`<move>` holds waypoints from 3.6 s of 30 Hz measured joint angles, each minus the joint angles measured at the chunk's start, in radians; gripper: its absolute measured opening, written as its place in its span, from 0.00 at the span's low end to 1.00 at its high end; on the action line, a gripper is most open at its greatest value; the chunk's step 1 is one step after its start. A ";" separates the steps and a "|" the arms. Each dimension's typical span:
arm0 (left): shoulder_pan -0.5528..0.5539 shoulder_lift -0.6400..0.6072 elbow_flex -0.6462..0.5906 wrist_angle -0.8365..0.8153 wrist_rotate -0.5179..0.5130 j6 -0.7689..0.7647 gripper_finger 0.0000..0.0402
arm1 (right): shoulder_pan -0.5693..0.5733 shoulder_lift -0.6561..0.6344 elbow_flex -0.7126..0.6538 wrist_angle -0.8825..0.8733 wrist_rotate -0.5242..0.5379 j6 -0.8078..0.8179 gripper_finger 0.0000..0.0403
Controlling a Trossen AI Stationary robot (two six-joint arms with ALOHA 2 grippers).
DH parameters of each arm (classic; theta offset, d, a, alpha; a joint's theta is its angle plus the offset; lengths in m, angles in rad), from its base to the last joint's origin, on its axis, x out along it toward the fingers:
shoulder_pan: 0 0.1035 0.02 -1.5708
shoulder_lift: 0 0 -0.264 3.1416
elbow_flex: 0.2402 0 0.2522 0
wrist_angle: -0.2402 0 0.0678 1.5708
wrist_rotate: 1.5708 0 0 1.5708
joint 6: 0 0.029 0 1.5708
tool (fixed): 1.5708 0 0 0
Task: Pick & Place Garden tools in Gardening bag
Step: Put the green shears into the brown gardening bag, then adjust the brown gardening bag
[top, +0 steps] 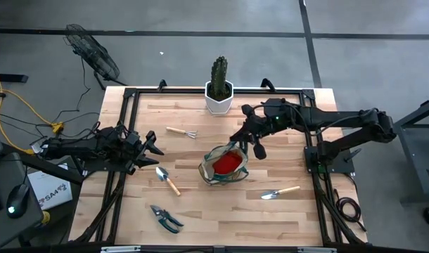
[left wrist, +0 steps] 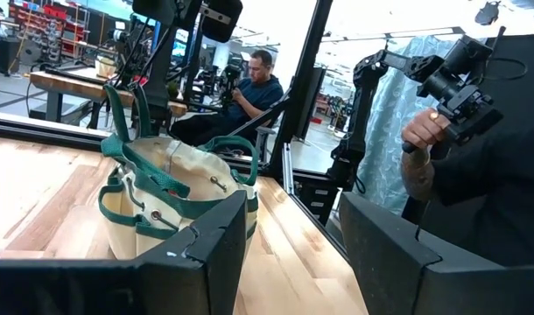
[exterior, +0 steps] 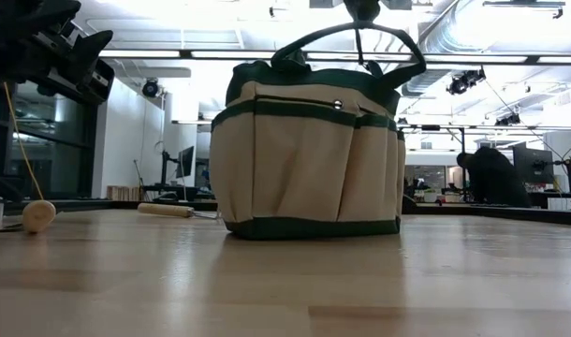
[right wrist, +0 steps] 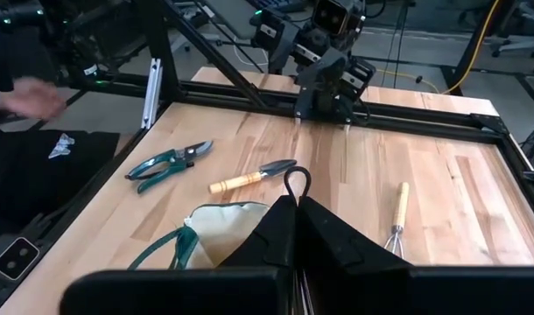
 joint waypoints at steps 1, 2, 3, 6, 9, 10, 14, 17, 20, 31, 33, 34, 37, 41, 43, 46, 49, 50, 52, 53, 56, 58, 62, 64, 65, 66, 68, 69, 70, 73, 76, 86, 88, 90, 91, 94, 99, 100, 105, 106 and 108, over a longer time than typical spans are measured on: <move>0.000 0.000 0.000 0.000 0.000 0.000 0.45 | 0.000 0.000 0.000 0.000 0.000 0.000 0.01; 0.000 0.000 0.000 0.000 0.000 0.000 0.45 | 0.000 0.000 0.000 0.000 0.000 0.000 0.01; 0.000 0.000 0.000 0.000 0.000 0.000 0.45 | 0.000 0.000 0.000 0.000 0.000 0.000 0.01; 0.000 0.000 0.000 0.000 0.000 0.000 0.45 | 0.000 0.000 0.000 0.000 0.000 0.000 0.01; 0.000 0.000 0.000 0.000 -0.001 0.000 0.45 | 0.000 0.000 0.000 0.000 0.000 0.000 0.01; 0.000 0.000 0.000 0.000 -0.004 0.000 0.45 | 0.000 0.000 0.000 0.000 0.000 0.000 0.01; 0.000 0.000 0.000 0.005 -0.020 0.000 0.45 | 0.000 0.000 0.000 -0.001 0.002 -0.001 0.01; 0.000 0.000 0.000 0.002 -0.043 -0.007 0.45 | 0.000 0.000 0.000 -0.001 0.026 -0.001 0.01; 0.000 0.000 0.000 -0.007 -0.120 -0.050 0.45 | 0.000 0.000 0.000 -0.001 0.026 -0.002 0.01; 0.000 0.077 0.000 -0.015 -0.302 -0.107 0.45 | 0.000 0.011 0.001 0.001 0.023 0.002 0.01; 0.000 0.107 0.000 0.006 -0.288 -0.107 0.45 | 0.000 0.023 0.001 0.012 0.023 0.007 0.01; 0.000 0.124 0.000 0.021 -0.285 -0.107 0.45 | 0.002 0.034 0.001 0.022 0.023 0.007 0.01; 0.000 0.175 0.000 0.053 -0.286 -0.106 0.45 | 0.015 0.067 0.001 0.048 0.026 0.008 0.01; 0.000 0.241 0.000 0.102 -0.279 -0.105 0.45 | 0.041 0.109 0.001 0.077 0.054 0.009 0.01; 0.000 0.266 0.000 0.121 -0.263 -0.105 0.45 | 0.056 0.116 0.001 0.080 0.114 0.010 0.01; 0.000 0.298 0.000 0.147 -0.227 -0.105 0.45 | 0.078 0.116 0.001 0.040 0.194 0.011 0.01; 0.000 0.314 0.000 0.149 -0.216 -0.105 0.45 | 0.098 0.110 0.001 0.024 0.243 0.013 0.01; 0.000 0.319 0.000 0.150 -0.216 -0.105 0.45 | 0.103 0.106 0.001 0.027 0.252 0.014 0.01; 0.000 0.323 0.000 0.150 -0.216 -0.105 0.45 | 0.111 0.099 0.001 0.028 0.258 0.015 0.01; 0.000 0.325 0.000 0.150 -0.215 -0.105 0.45 | 0.113 0.097 0.001 0.031 0.259 0.020 0.01; 0.000 0.325 0.000 0.150 -0.214 -0.105 0.45 | 0.111 0.095 0.001 0.029 0.259 0.042 0.01; 0.000 0.325 0.000 0.150 -0.214 -0.105 0.45 | 0.111 0.096 0.001 0.027 0.261 0.051 0.01; 0.000 0.325 0.000 0.150 -0.204 -0.100 0.45 | 0.111 0.095 0.001 0.026 0.259 0.052 0.01; 0.000 0.325 0.000 0.150 -0.197 -0.099 0.45 | 0.111 0.095 0.001 0.026 0.258 0.057 0.01; 0.000 0.325 0.000 0.150 -0.197 -0.098 0.45 | 0.111 0.095 0.001 0.026 0.259 0.059 0.01; 0.000 0.325 0.000 0.150 -0.195 -0.098 0.45 | 0.111 0.095 0.001 0.026 0.259 0.060 0.01; 0.000 0.325 0.000 0.150 -0.193 -0.098 0.45 | 0.111 0.095 0.001 0.026 0.259 0.060 0.01; 0.000 0.325 0.000 0.150 -0.192 -0.098 0.45 | 0.111 0.095 0.001 0.026 0.259 0.060 0.01; 0.000 0.325 0.000 0.150 -0.192 -0.098 0.45 | 0.111 0.095 0.001 0.026 0.259 0.060 0.01; 0.000 0.325 0.000 0.150 -0.192 -0.098 0.45 | 0.111 0.095 0.001 0.026 0.258 0.060 0.01; 0.000 0.325 0.000 0.150 -0.192 -0.098 0.45 | 0.111 0.095 0.001 0.026 0.257 0.062 0.01; 0.000 0.325 0.000 0.150 -0.186 -0.098 0.45 | 0.111 0.095 0.001 0.029 0.262 0.086 0.15; 0.000 0.325 0.000 0.150 -0.173 -0.098 0.45 | 0.111 0.095 0.001 0.029 0.262 0.086 0.20; 0.000 0.325 0.000 0.150 -0.167 -0.098 0.45 | 0.111 0.095 0.001 0.029 0.262 0.086 0.25; 0.000 0.325 0.000 0.150 -0.165 -0.098 0.45 | 0.111 0.095 0.001 0.029 0.262 0.086 0.27; 0.000 0.325 0.000 0.150 -0.154 -0.098 0.45 | 0.111 0.095 0.001 0.029 0.262 0.086 0.32; 0.000 0.325 0.000 0.146 -0.154 -0.098 0.45 | 0.111 0.095 0.001 0.029 0.262 0.086 0.36; 0.000 0.325 0.000 0.141 -0.154 -0.098 0.45 | 0.111 0.095 0.001 0.029 0.262 0.086 0.36; 0.000 0.325 0.000 0.130 -0.156 -0.098 0.45 | 0.111 0.095 0.001 0.027 0.262 0.086 0.36; 0.000 0.325 0.000 0.130 -0.156 -0.098 0.45 | 0.111 0.095 0.001 0.025 0.262 0.086 0.36; 0.000 0.325 0.000 0.130 -0.156 -0.098 0.45 | 0.111 0.092 0.001 0.014 0.262 0.086 0.36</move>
